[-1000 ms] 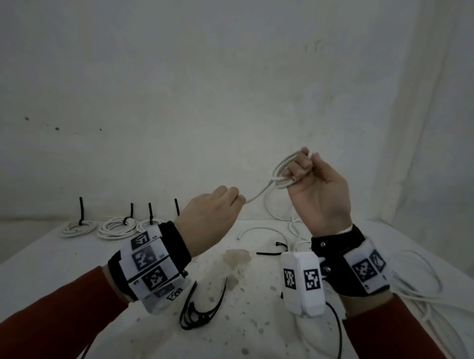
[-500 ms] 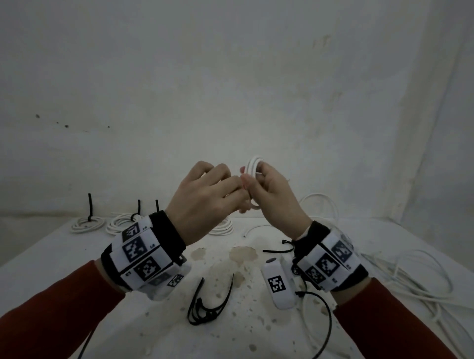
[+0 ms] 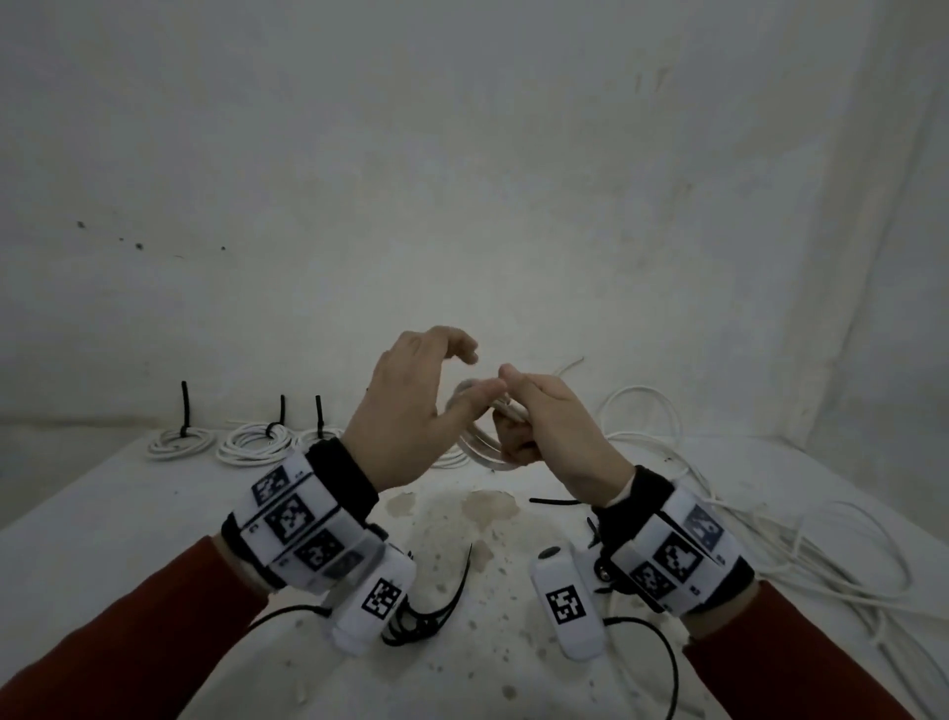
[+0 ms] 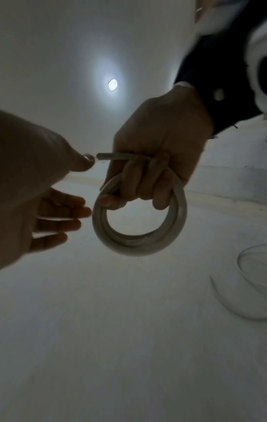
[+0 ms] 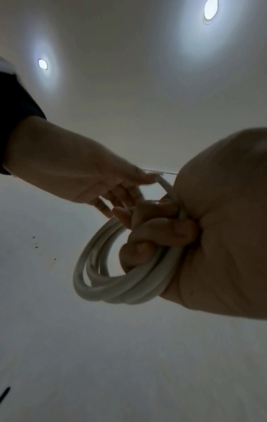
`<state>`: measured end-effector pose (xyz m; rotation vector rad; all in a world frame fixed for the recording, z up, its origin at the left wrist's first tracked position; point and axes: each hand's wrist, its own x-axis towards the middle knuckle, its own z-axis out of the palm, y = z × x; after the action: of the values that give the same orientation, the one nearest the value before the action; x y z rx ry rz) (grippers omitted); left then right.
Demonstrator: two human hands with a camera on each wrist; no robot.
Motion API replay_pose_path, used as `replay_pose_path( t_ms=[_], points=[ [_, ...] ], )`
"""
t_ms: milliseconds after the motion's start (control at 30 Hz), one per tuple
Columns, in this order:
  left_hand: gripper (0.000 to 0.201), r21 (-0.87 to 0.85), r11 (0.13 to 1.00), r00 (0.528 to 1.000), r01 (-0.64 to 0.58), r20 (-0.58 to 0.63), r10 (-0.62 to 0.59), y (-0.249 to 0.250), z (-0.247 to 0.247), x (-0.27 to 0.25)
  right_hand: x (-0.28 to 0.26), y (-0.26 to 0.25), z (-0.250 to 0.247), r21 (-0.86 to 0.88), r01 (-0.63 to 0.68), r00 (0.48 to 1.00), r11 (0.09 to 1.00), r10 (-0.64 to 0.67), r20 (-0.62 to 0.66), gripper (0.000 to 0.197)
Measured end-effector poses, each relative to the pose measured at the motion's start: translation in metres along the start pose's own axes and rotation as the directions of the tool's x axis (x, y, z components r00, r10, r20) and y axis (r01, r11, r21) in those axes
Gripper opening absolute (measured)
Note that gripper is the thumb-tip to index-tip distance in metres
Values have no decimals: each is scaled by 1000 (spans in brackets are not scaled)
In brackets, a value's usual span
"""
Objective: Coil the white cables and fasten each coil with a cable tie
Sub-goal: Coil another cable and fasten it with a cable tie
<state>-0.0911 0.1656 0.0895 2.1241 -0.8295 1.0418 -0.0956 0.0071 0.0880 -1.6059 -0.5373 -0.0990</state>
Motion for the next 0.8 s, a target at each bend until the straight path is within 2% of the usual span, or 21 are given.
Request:
replay_pose_path(
  t_ms=[67,100,167,233,300,367,433,567,667,733,800],
  points=[
    [37,-194,961,970,195,186,-159,-5,0,1,-1,-1,-2,-11,-17,999,1000,17,-42,37],
    [35,-265,932,949,248,259,-179,-6,1,1,-1,-1,-3,-13,-27,997,1000,26,-69,34],
    [35,-348,893,924,285,346,-161,-7,6,-2,-2,-1,-4,-27,-41,987,999,36,-154,27],
    [36,-389,876,914,285,384,-127,-5,13,-6,-1,1,-6,-103,-12,967,995,-15,-255,21],
    [37,-456,834,914,312,382,-133,1,20,-11,2,6,-8,-214,18,950,977,-83,-300,14],
    [34,-573,729,912,374,371,-176,7,25,-13,4,12,-9,-264,28,943,964,-114,-314,5],
    [29,-634,664,910,397,363,-199,11,29,-16,5,15,-7,-262,19,935,965,-110,-337,8],
    [3,-625,678,921,388,287,-263,9,38,-24,6,17,-2,-213,-36,937,976,-41,-346,13],
    [15,-623,666,910,410,239,-338,3,42,-29,8,21,1,-135,-104,938,985,52,-344,12],
    [15,-590,675,894,443,234,-382,-3,40,-32,11,26,4,-56,-137,947,989,114,-302,14],
    [16,-540,687,870,486,221,-441,-15,37,-36,16,37,5,-51,-198,951,979,179,-252,15]
  ],
)
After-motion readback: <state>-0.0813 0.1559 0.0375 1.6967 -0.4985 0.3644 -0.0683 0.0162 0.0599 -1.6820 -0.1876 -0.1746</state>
